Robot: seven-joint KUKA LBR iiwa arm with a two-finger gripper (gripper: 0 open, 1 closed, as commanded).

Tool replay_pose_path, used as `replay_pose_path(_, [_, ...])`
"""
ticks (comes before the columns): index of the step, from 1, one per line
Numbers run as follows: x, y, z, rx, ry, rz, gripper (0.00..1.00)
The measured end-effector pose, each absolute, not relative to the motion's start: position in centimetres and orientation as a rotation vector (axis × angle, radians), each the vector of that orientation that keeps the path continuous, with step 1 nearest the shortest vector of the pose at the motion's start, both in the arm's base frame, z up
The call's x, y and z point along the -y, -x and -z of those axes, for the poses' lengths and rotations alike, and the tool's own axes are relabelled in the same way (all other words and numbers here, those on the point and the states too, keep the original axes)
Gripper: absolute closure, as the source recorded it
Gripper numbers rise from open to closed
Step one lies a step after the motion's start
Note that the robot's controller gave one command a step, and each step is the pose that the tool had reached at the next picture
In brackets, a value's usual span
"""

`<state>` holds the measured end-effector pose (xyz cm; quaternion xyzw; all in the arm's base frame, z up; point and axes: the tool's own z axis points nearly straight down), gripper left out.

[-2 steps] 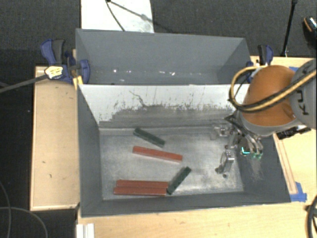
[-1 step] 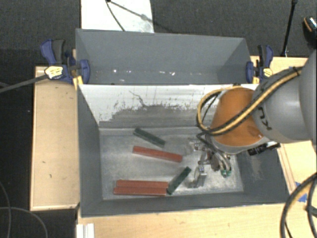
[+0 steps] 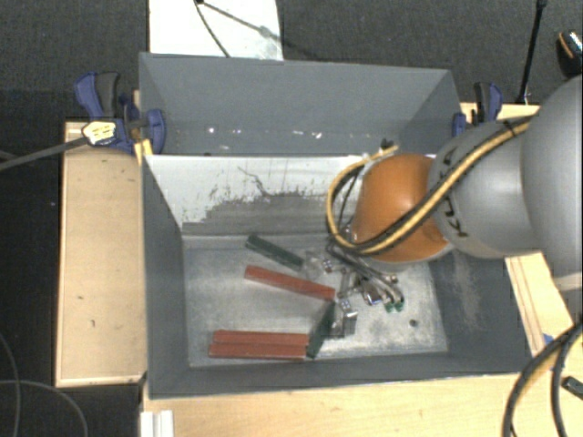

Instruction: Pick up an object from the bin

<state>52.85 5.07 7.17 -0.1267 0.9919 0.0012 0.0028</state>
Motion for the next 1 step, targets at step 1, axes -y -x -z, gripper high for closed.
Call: replay_pose_path(1, [-4.84,-52.85,-7.19,-3.111,0.396,0.0,1.0])
